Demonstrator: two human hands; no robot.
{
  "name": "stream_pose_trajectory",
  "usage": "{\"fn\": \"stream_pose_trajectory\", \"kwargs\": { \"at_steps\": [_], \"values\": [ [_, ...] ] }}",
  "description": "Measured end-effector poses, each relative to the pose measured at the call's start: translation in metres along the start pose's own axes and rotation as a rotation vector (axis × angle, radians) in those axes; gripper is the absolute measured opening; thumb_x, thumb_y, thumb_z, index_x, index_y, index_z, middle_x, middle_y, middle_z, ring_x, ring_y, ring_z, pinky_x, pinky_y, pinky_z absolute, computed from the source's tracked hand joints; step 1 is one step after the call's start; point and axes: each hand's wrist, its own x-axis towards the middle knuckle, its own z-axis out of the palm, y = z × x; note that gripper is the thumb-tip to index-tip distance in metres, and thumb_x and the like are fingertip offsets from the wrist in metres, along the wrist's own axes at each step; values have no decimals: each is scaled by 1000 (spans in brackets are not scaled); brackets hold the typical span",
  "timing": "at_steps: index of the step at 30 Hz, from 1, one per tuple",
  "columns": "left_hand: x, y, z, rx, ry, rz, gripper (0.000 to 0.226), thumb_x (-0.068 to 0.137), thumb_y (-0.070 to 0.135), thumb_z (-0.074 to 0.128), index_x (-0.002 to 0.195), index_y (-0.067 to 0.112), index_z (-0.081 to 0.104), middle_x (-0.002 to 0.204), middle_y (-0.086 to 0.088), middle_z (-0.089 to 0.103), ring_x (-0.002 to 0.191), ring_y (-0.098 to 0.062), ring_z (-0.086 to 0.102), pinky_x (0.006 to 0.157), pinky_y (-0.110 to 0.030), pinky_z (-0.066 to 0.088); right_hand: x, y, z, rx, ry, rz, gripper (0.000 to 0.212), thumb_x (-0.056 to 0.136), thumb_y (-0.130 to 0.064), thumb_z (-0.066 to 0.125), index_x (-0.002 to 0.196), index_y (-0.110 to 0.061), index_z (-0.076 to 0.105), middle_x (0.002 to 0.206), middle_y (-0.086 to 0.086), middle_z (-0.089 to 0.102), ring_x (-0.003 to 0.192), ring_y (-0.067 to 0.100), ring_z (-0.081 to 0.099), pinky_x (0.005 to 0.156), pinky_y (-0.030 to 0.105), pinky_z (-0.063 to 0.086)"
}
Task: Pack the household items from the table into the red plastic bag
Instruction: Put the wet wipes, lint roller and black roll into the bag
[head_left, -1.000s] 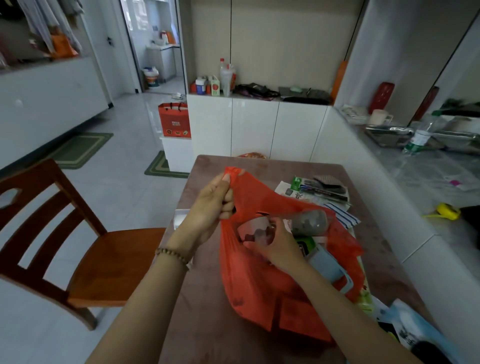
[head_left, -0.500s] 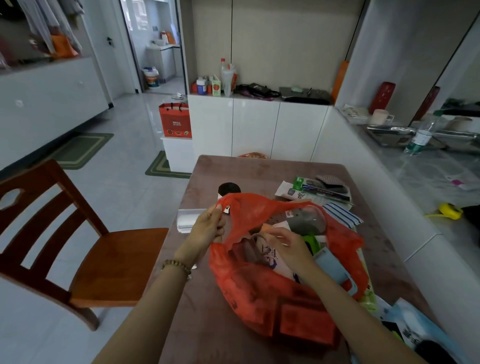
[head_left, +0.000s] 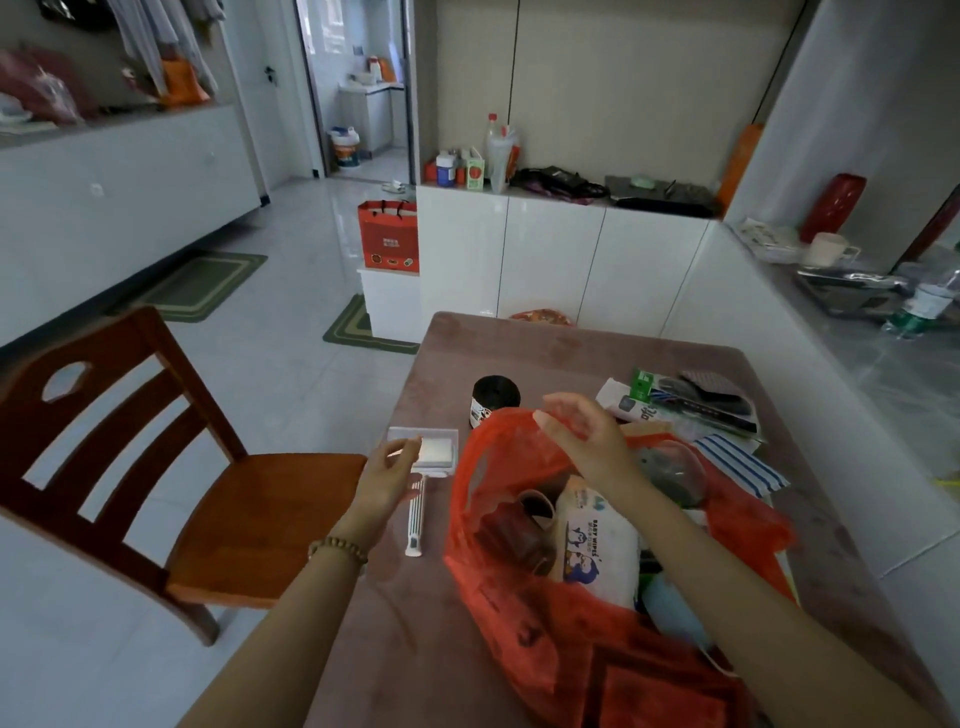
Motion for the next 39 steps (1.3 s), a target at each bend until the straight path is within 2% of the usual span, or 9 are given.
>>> {"fn": "stream_pose_trajectory", "kwargs": {
  "at_steps": [3,5,9,14,17,25,31,35,39],
  "values": [
    [32,-2,-9,98,43,-12,63,89,45,57,137,8,40,137,-13,48,116,-29,55,95,-40,50,44,-3,7,2,-1,34,25,84,-46,63,107,-36,60,124,-7,58,120,12,51,105,36,41],
    [53,-3,-11,195,46,-2,67,88,44,58,140,9,36,143,-13,42,124,-29,48,98,-36,44,77,1,13,38,24,56,23,84,-44,64,104,-35,61,123,-5,59,120,14,52,106,39,41],
    [100,-9,-15,509,-10,112,81,80,42,70,144,12,30,150,-13,32,136,-28,34,112,-41,33,134,28,28,34,-42,222,51,81,-47,66,126,-28,53,139,-3,48,129,17,44,101,32,38],
    [148,-27,-5,843,-182,164,95,71,59,70,147,23,26,154,-4,28,140,-27,25,115,-46,27,172,91,58,17,-83,368,93,71,-41,79,146,-24,28,156,4,23,141,24,27,111,40,33],
    [168,-36,5,914,-237,188,93,71,63,67,147,26,26,154,0,27,140,-24,24,114,-43,24,185,119,73,-38,-59,364,101,69,-32,83,149,-20,22,157,7,20,143,25,23,114,41,27],
    [187,-59,15,1124,-256,195,84,62,68,69,134,34,42,140,7,44,132,-18,31,111,-37,29,201,149,104,-83,16,217,87,63,-7,84,136,-9,38,137,11,44,128,26,43,101,32,39],
    [180,-49,16,1291,-351,172,94,59,61,76,138,34,34,142,7,41,135,-23,30,107,-43,38,198,152,106,-30,37,272,67,64,-2,79,124,-7,51,122,11,60,114,25,57,88,28,44],
    [179,-41,12,1255,-279,211,89,56,70,72,131,33,43,131,8,52,122,-18,46,96,-35,44,193,149,105,320,49,502,67,60,-18,85,119,-14,52,116,8,64,103,25,63,88,39,53],
    [180,-27,-5,915,-126,103,89,56,74,70,125,23,48,116,2,61,96,-16,60,79,-27,52,189,129,94,719,10,609,70,63,-22,83,126,-12,53,118,14,66,101,32,66,87,48,54]
  ]
}}
